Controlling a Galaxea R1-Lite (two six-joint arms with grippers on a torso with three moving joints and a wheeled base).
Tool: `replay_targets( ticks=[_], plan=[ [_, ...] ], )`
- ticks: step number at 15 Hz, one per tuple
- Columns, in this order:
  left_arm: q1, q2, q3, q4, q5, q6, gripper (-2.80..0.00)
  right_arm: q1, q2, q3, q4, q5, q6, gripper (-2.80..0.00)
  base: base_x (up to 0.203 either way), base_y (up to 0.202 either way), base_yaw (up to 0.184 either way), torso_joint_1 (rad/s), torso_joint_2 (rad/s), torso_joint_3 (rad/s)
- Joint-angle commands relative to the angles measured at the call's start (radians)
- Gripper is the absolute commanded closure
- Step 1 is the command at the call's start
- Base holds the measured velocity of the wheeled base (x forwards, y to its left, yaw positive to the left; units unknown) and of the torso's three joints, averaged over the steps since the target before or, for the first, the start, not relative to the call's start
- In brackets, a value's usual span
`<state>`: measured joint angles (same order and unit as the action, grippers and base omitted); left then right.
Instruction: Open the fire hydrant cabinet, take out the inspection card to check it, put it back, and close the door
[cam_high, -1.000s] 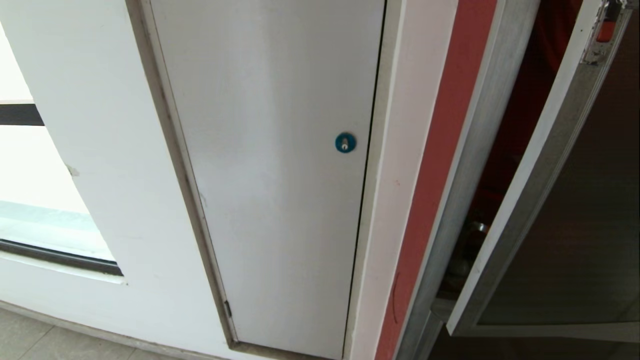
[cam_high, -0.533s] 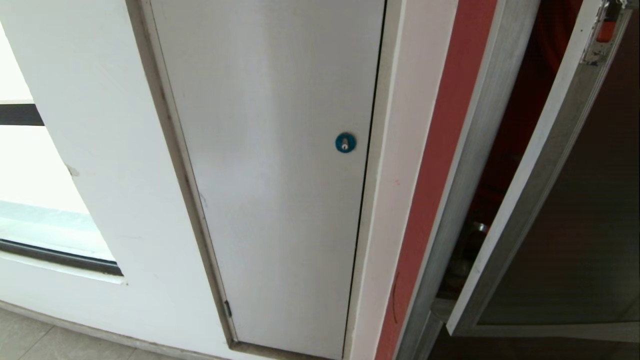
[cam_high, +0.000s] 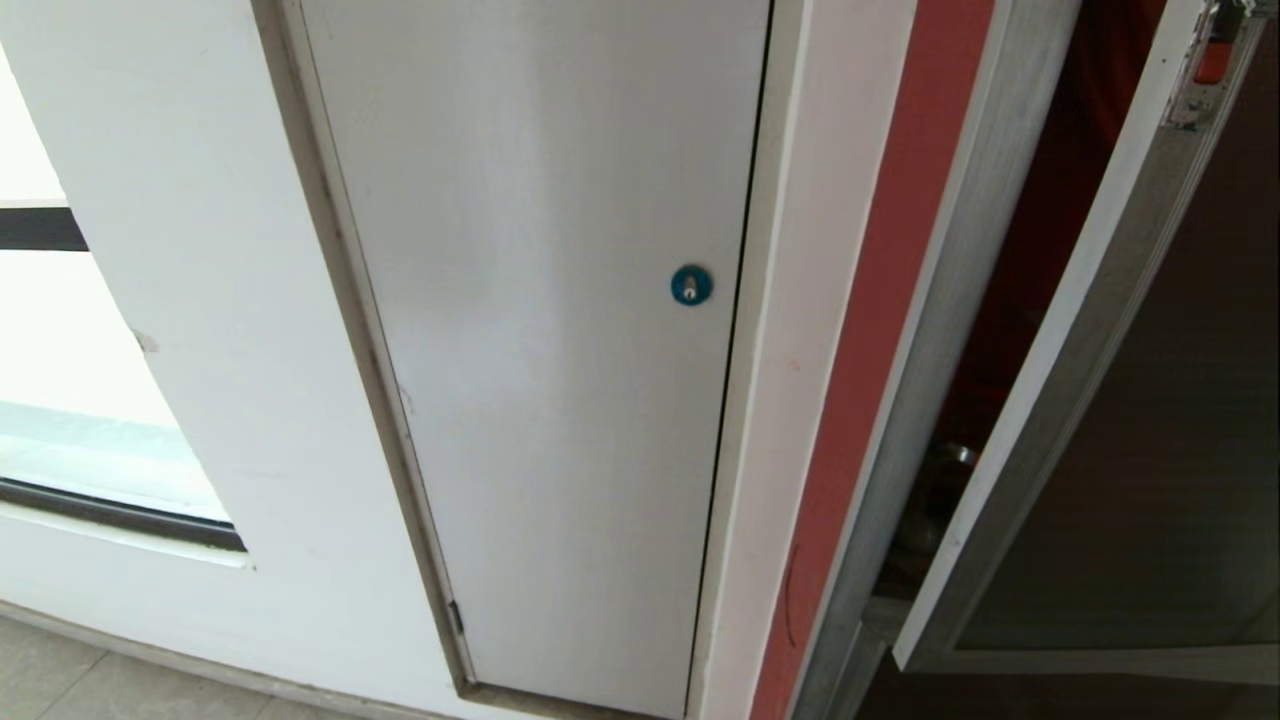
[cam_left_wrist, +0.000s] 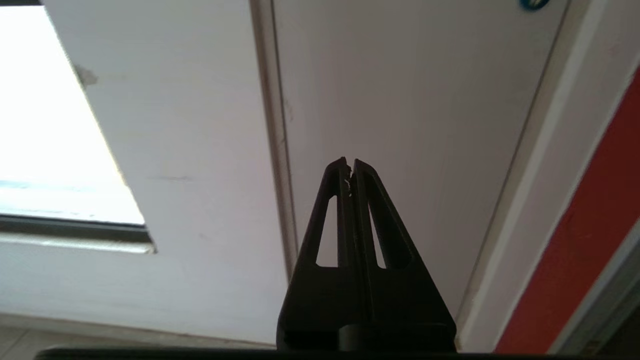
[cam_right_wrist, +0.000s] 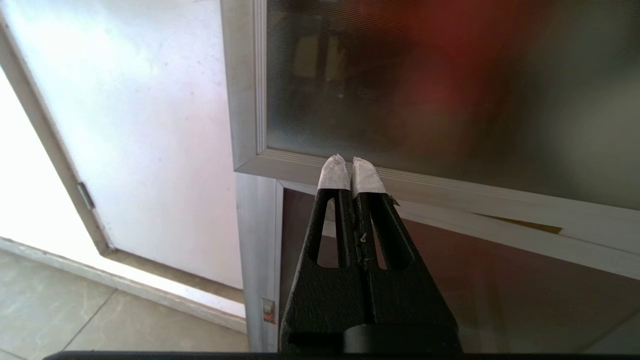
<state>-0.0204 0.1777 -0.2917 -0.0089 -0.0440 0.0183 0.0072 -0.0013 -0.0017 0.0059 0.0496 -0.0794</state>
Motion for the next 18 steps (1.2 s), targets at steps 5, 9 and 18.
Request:
replay_targets(
  ticks=[5, 9, 18],
  plan=[
    [-0.427, 0.589, -0.493, 0.000, -0.005, -0.111, 0.00, 0.000, 0.000, 0.000, 0.000, -0.005, 0.015, 0.00, 0.000, 0.000, 0.000, 0.000, 0.00, 0.000],
    [-0.729, 0.861, -0.641, -0.002, -0.126, -0.193, 0.00, 0.000, 0.000, 0.000, 0.000, -0.005, 0.015, 0.00, 0.000, 0.000, 0.000, 0.000, 0.00, 0.000],
    [-0.714, 1.324, -0.860, -0.287, -0.496, -0.247, 0.00, 0.000, 0.000, 0.000, 0.000, -0.005, 0.015, 0.00, 0.000, 0.000, 0.000, 0.000, 0.00, 0.000]
  ],
)
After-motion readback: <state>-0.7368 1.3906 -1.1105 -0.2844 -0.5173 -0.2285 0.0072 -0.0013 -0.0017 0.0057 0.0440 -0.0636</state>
